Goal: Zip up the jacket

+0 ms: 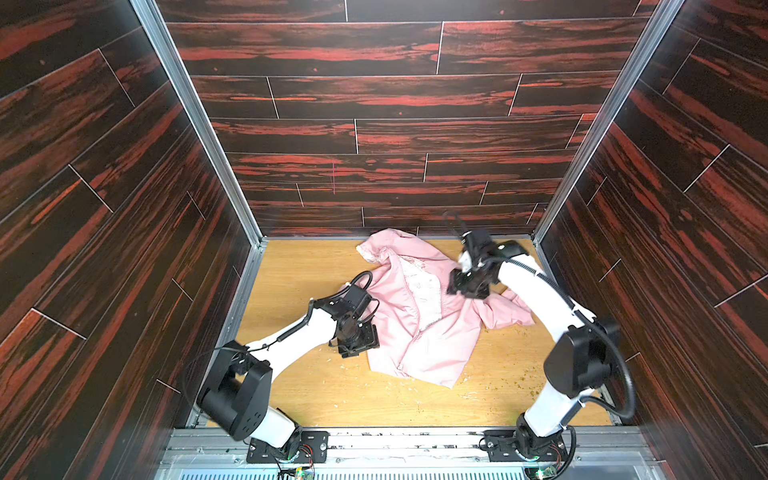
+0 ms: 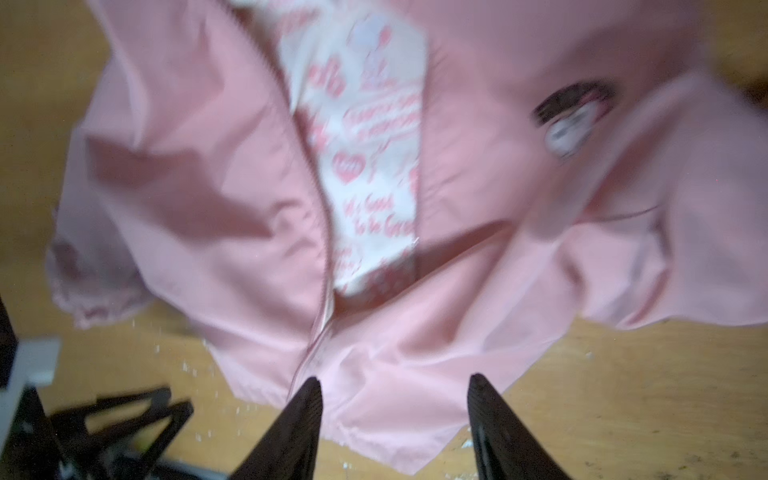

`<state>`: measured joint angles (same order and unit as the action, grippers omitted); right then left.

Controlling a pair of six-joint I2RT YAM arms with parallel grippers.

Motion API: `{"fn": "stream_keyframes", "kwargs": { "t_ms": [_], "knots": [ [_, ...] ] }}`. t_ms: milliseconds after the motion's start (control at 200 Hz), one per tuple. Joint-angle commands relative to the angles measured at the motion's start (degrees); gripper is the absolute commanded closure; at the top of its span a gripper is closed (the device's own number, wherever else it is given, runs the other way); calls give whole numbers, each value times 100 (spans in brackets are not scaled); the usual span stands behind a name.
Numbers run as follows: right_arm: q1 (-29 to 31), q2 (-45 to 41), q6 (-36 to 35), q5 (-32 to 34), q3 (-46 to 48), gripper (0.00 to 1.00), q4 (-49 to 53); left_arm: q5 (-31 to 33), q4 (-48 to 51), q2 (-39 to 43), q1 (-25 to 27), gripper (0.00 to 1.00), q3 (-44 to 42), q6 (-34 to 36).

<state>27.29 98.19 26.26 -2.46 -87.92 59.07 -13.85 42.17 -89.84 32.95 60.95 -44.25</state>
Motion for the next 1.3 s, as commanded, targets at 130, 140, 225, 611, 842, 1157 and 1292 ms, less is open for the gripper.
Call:
{"fn": "stream_keyframes", "kwargs": {
  "t_ms": [130, 140, 225, 611, 842, 1157, 1292],
  "knots": [
    [502, -31, 789, -442, 1583, 41, -617, 784, 912, -971, 351, 30, 744, 411],
    [505, -18, 807, -440, 1633, 41, -634, 804, 919, -1004, 363, 30, 754, 409],
    [512, 17, 906, -498, 2031, 42, -889, 906, 947, -1327, 408, 29, 801, 387],
    [420, 303, 1168, -438, 3104, 48, -1629, 1054, 718, -1866, 436, 69, 562, 255],
    [-42, 244, 1243, -503, 3665, 54, -1897, 1220, 755, -1533, 308, 100, 422, 193],
    [-584, 23, 1160, -429, 3870, 55, -1846, 1032, 674, -746, -333, 100, -277, 217],
    [-590, -29, 1204, -519, 3752, 57, -1799, 809, 502, -502, -512, 100, -481, 161]
  ]
}}
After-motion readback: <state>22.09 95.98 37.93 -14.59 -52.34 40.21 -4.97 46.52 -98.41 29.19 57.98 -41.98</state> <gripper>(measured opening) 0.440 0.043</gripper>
